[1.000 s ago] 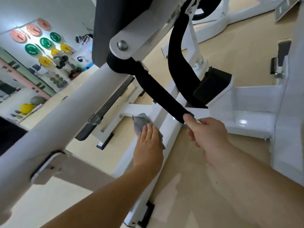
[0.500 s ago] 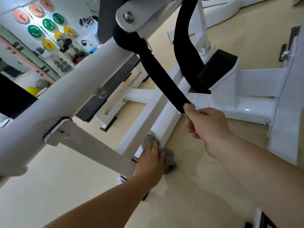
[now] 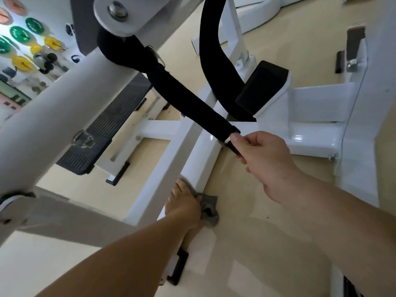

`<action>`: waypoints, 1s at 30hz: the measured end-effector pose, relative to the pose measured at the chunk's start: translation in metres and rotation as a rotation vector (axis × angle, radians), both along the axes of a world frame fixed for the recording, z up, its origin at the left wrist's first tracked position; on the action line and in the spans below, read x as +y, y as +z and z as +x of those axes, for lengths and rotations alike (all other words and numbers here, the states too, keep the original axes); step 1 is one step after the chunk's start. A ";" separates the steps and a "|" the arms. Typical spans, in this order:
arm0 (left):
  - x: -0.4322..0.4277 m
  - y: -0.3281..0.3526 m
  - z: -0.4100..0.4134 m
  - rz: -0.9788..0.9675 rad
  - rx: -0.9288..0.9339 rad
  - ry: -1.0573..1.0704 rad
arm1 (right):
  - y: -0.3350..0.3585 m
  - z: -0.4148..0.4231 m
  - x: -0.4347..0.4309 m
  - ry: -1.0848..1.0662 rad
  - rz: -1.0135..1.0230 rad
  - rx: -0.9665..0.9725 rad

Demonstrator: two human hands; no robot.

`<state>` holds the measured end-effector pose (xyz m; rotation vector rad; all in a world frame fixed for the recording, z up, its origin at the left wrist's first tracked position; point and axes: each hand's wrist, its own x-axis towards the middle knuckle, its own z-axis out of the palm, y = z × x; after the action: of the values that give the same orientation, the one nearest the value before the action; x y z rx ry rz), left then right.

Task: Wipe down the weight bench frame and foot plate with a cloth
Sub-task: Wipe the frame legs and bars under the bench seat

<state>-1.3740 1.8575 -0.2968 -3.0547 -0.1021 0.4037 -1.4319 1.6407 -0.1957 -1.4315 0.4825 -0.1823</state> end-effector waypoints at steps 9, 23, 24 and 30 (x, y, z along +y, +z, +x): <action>0.001 0.006 -0.006 0.254 0.032 -0.056 | -0.011 0.017 0.009 0.011 0.048 0.020; -0.053 -0.013 0.077 -0.113 -0.131 -0.209 | -0.009 0.047 -0.019 -0.208 0.078 -0.033; -0.052 -0.016 0.072 -0.102 -0.174 -0.219 | -0.010 0.049 -0.021 -0.213 0.058 -0.039; -0.057 -0.026 0.082 -0.020 -0.222 -0.268 | -0.017 0.059 -0.031 -0.183 -0.101 -0.076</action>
<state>-1.2918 1.8009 -0.3232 -3.0611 0.2998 0.0487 -1.3734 1.6097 -0.2128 -1.4731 0.5486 -0.4115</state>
